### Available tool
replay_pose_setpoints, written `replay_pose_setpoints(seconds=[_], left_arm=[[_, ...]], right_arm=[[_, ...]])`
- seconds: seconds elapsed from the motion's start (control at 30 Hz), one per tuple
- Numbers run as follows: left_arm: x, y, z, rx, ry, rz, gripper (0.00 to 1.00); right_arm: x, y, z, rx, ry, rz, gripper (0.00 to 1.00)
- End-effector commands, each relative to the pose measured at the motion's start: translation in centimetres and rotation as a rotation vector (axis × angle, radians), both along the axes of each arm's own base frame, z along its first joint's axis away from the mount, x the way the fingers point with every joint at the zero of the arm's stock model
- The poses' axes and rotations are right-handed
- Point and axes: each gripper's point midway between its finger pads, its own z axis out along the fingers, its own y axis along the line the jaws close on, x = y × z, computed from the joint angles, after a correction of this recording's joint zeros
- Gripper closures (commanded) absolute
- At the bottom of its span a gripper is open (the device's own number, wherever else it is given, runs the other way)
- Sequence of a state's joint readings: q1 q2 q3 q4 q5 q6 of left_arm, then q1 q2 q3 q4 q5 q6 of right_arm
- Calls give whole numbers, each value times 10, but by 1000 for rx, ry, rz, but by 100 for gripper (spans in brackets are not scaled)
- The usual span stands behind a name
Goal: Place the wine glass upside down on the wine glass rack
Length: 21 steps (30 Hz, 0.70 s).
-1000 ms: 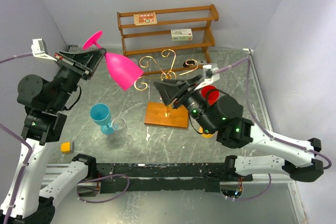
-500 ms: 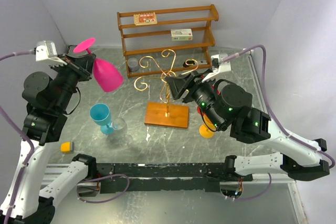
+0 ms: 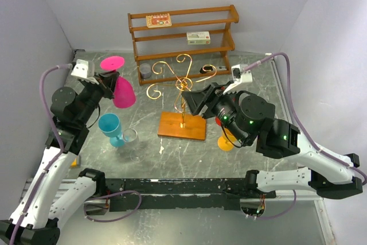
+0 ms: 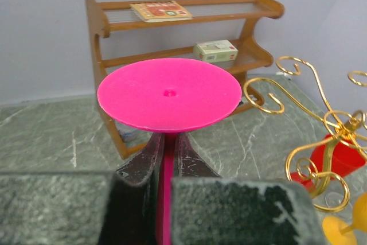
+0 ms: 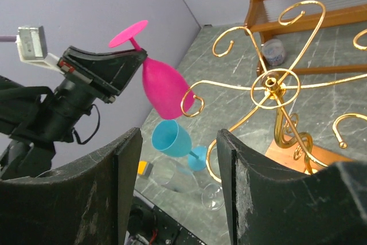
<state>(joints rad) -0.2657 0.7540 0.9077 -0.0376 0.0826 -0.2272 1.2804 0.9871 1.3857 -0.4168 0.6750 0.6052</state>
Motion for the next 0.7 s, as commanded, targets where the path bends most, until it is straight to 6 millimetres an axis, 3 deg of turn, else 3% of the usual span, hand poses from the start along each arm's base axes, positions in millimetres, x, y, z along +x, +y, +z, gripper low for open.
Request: replay_pose_setpoints(seconds=[0.0,0.23,0.43,0.67], left_arm=[[-8,-27,24,47,-201,-162,93],[-6,-53,0,83,-245,-307,93],[-18,-71,-1,99,-343,-426,93],[-27,-87,-12,82,-404,-548,93]], right_arm=[[-7,0,1,16,26,30,45],[-3,-16,4,45,-10,-19,43],[-3,-29,12,87,-22,-41,43],[0,-29,5,81,10,-70,43]])
